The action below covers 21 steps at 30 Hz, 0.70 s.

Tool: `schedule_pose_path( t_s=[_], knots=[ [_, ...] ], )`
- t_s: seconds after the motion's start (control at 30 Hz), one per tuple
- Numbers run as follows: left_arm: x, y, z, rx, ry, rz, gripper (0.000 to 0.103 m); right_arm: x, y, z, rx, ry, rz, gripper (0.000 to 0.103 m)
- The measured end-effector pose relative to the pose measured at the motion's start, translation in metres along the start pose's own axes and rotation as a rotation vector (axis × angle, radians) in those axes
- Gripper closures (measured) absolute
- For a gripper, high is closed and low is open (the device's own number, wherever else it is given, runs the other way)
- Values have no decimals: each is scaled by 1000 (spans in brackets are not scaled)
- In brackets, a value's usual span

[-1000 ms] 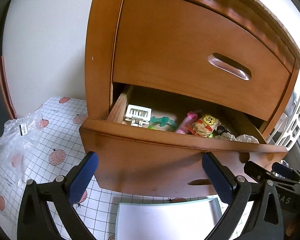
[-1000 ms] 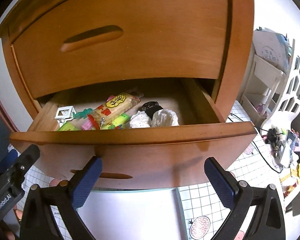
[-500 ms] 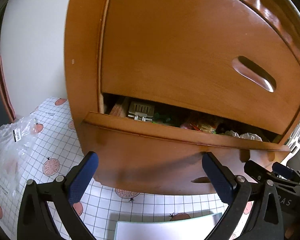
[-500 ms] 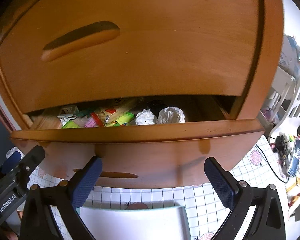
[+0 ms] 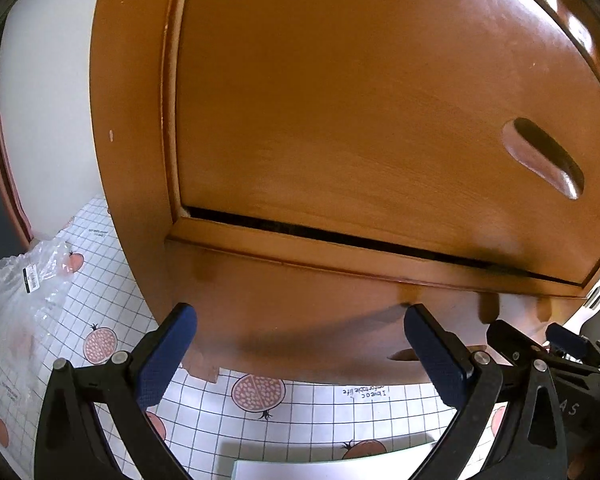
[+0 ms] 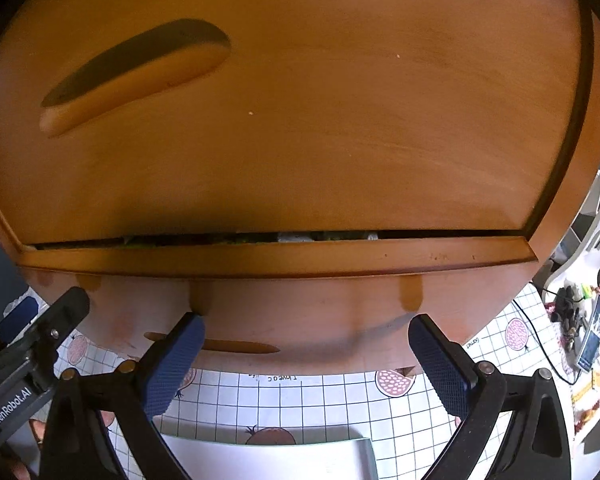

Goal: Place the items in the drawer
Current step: 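Push the drawer front closed with both open tools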

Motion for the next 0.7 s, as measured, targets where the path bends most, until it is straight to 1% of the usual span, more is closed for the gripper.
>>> schedule_pose_path(
  t_s=[0.17, 0.4, 0.47, 0.6, 0.7],
  knots=[
    [0, -10, 1, -7, 5, -7, 0, 3, -6, -6, -10, 27, 2, 0],
    [-3, -31, -1, -7, 5, -30, 0, 5, -33, -23, -24, 17, 15, 0],
    [0, -39, -1, -11, 10, -44, 0, 5, -46, -33, -33, 10, 15, 0],
    [0, -60, -13, -28, 13, -77, 0, 11, -67, -54, -51, 18, 9, 0],
    [-4, -74, -23, -40, 4, -72, 0, 18, -86, -76, -60, 22, 3, 0]
  ],
)
Point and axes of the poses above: each gripper's, at about its wrist camera, not at the fingertips, and y roughly the way its jaws point, x to its right, z to its top, the point moved 6 cm from there along y, roughly the way its jaws point, and after that the axes turned 14 degrees about x, right-handed, at the moved point
